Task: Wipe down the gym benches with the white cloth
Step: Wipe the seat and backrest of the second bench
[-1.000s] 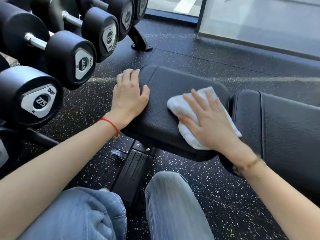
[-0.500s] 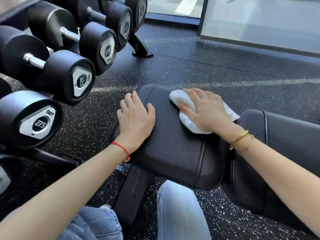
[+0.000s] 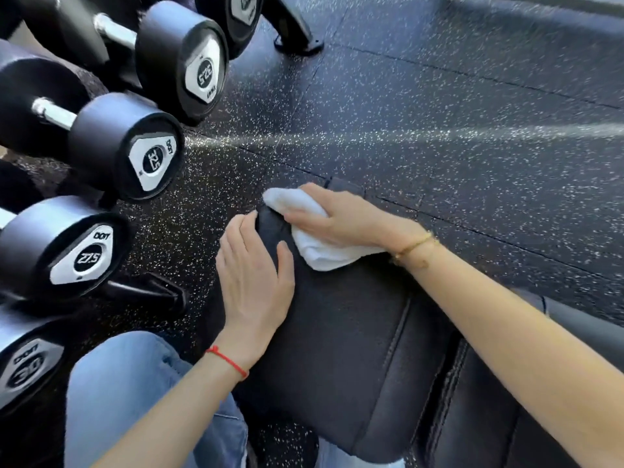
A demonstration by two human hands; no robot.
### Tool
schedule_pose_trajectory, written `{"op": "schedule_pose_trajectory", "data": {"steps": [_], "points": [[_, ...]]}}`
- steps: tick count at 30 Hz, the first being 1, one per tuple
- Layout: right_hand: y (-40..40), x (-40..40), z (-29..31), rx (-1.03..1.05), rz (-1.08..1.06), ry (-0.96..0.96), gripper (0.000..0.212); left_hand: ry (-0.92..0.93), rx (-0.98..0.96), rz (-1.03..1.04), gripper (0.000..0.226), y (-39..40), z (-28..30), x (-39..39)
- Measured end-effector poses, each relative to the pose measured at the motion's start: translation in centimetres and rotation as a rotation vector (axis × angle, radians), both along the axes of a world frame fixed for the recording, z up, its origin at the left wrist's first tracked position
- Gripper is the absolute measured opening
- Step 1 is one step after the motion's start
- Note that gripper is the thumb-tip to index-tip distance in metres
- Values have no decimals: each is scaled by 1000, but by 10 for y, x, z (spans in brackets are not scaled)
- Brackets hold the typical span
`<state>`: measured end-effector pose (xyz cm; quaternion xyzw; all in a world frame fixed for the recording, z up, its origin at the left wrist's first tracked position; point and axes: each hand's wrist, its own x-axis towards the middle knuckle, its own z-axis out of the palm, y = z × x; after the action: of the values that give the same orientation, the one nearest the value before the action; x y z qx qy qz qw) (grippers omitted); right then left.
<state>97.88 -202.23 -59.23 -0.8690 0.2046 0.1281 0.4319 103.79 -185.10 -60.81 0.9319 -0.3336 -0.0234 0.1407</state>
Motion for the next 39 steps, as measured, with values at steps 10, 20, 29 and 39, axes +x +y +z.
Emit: {"op": "schedule_pose_trajectory", "data": {"steps": [10, 20, 29, 39], "points": [[-30, -53, -3, 156, 58, -7, 18, 87, -14, 63, 57, -13, 5, 1], [-27, -10, -19, 294, 28, 4, 56, 68, 20, 95, 58, -20, -1, 1], [-35, -19, -19, 350, 72, 21, 62, 58, 47, 85, 58, -20, -3, 0], [-34, -75, -22, 269, 29, -1, 76, 41, 37, 73, 55, -19, -2, 0]]}}
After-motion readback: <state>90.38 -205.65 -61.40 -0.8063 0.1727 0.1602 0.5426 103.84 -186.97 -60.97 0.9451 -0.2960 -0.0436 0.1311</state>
